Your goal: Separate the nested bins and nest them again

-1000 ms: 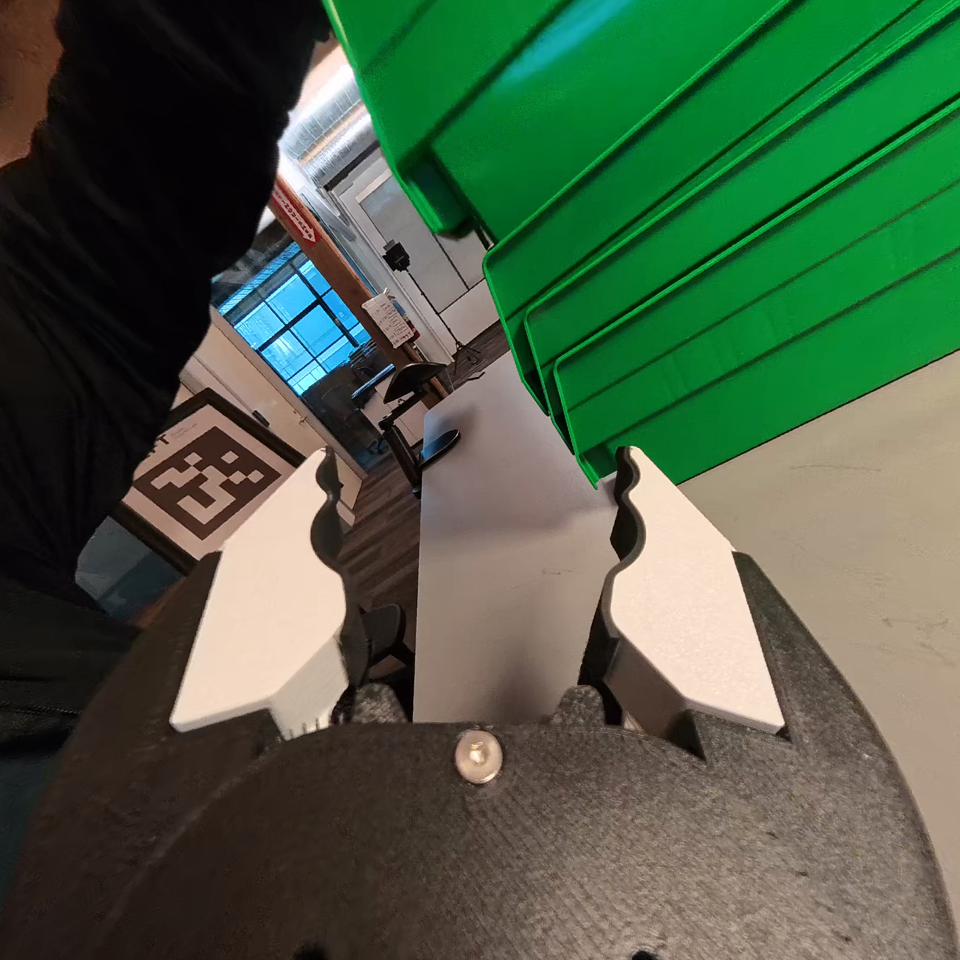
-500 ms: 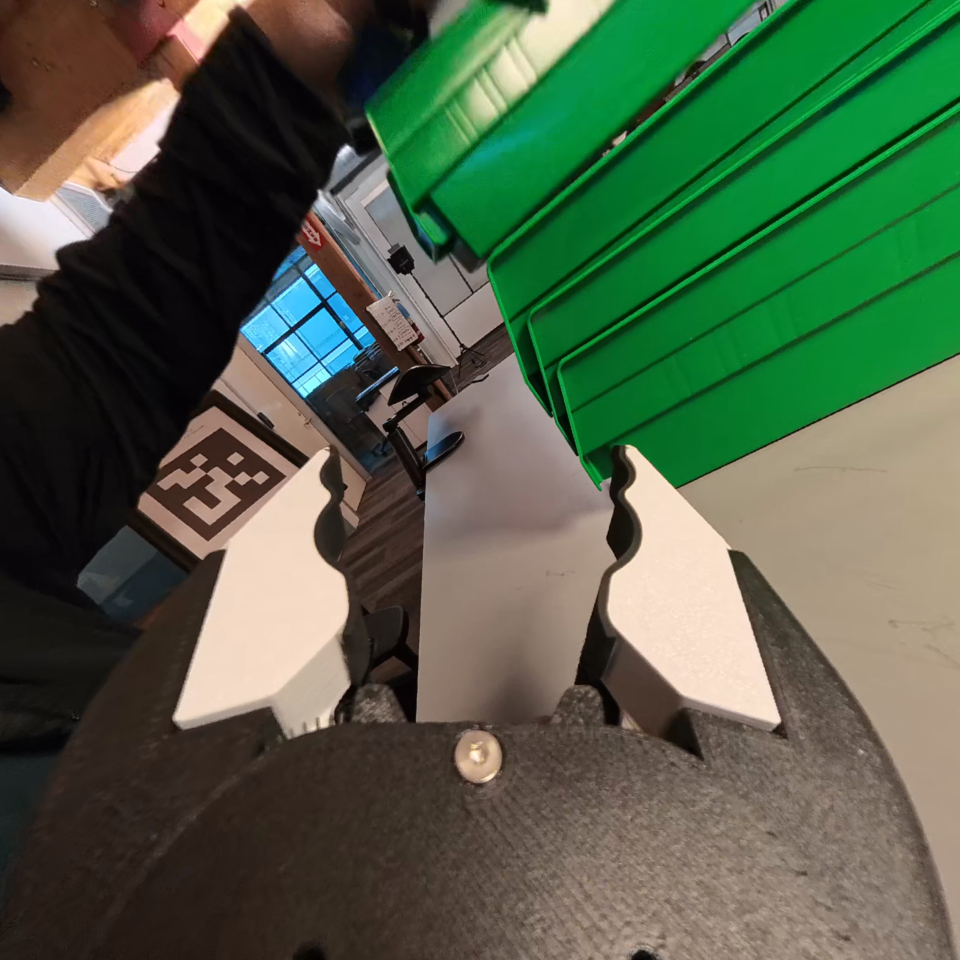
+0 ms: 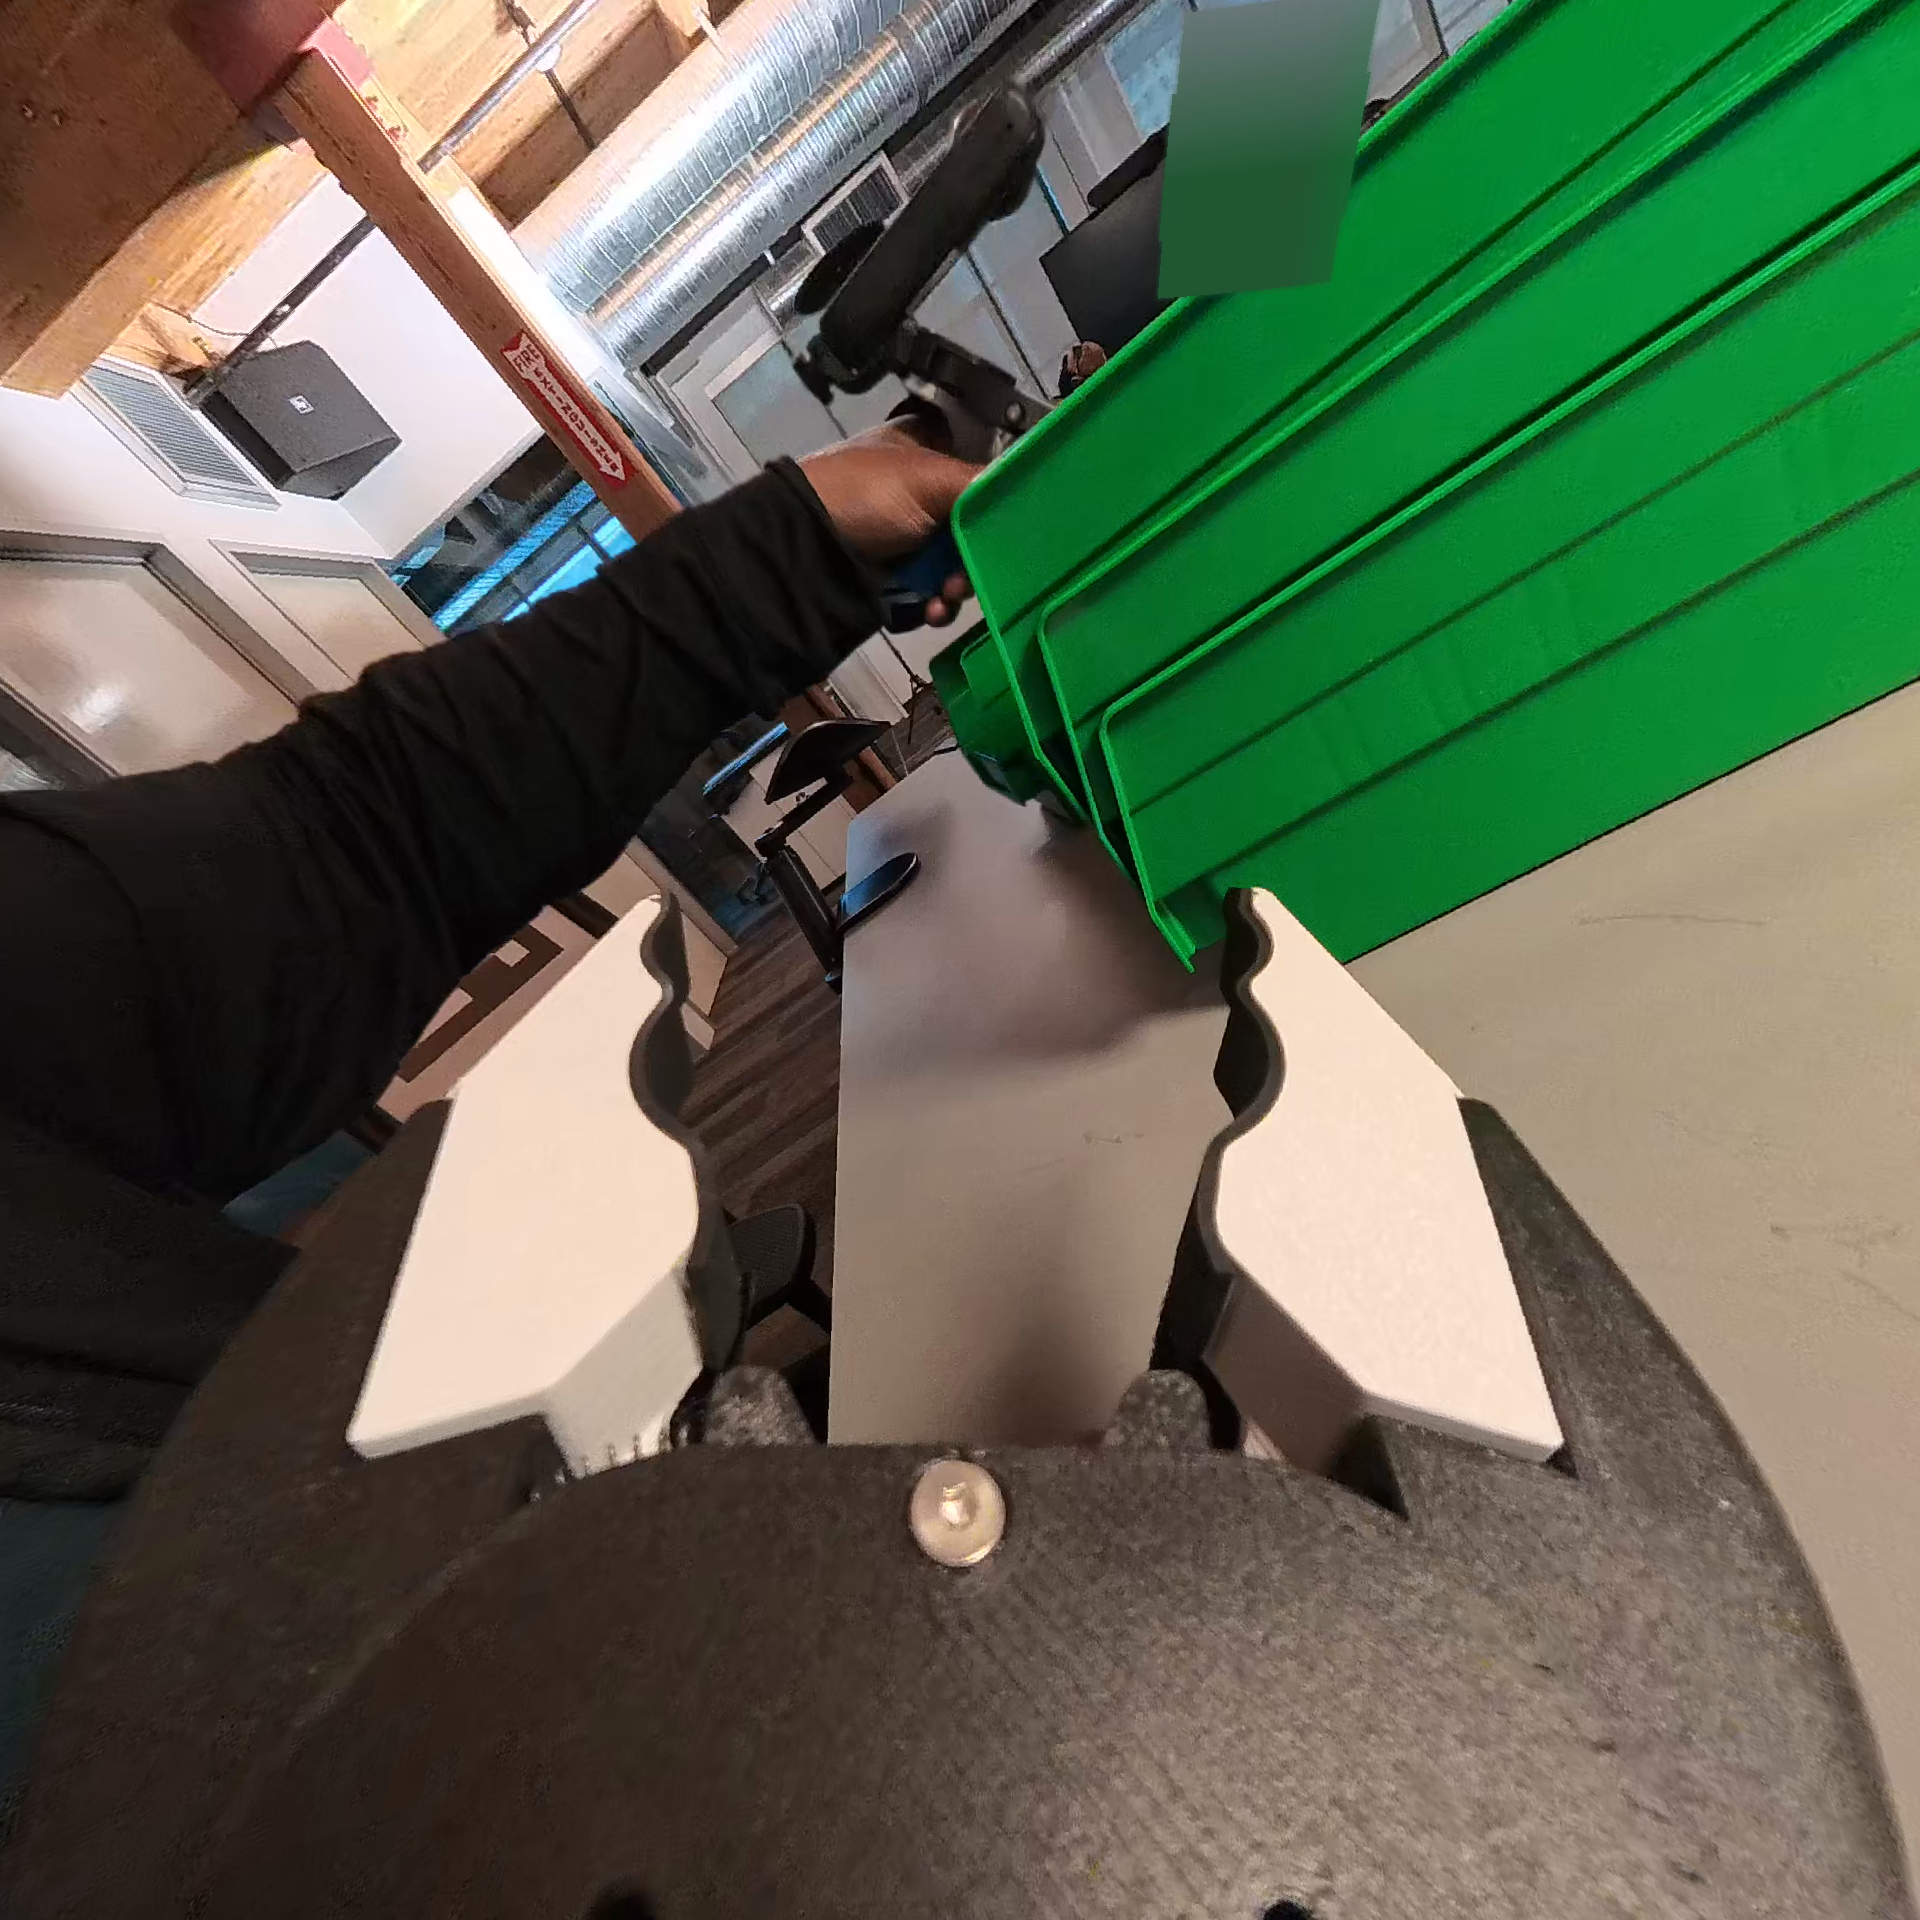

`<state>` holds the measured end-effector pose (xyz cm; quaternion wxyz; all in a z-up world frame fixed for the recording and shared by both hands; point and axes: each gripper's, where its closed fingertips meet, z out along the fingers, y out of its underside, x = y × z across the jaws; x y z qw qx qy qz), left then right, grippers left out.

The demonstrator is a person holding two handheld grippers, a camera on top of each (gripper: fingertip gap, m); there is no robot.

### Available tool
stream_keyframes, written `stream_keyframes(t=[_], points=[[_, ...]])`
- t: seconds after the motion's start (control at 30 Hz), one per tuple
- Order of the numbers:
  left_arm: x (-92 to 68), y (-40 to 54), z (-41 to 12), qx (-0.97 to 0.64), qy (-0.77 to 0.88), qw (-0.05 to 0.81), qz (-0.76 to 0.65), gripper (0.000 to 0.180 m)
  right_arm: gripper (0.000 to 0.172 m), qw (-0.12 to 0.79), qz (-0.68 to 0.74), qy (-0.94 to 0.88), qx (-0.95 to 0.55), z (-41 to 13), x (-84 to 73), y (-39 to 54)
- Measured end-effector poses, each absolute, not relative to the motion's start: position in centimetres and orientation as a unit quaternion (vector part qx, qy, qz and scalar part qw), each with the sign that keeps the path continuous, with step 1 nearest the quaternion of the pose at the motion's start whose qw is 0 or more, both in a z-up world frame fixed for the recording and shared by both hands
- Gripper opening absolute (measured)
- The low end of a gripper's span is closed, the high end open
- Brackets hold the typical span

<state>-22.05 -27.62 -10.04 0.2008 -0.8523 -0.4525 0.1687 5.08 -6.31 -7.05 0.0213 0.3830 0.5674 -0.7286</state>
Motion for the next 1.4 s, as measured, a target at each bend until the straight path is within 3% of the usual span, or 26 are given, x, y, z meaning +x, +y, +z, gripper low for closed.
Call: stream_keyframes(t=[0.2,0.43,0.7,1.0,1.4], points=[[-22.3,-27.0,-6.4,-0.828,-0.464,0.226,0.218,0.133,0.104,0.022,-0.729,0.567,0.383,-7.0,5.1,-6.3],[-17.4,-14.5,1.2,-0.828,-0.418,0.350,0.133,0.136,0.104,0.024,-0.730,0.566,0.382,-7.0,5.1,-6.3],[-12.9,-4.8,-1.8,-0.879,-0.359,0.299,0.095,0.138,0.104,0.034,-0.741,0.554,0.378,-6.6,5.5,-6.0],[-13.7,-4.4,-4.7,-0.909,-0.322,0.225,0.139,0.127,0.104,0.045,-0.744,0.549,0.379,-6.6,5.4,-5.9],[-13.7,-4.5,-4.2,-0.910,-0.318,0.228,0.139,0.106,0.104,0.046,-0.744,0.547,0.380,-6.6,5.4,-5.9]])
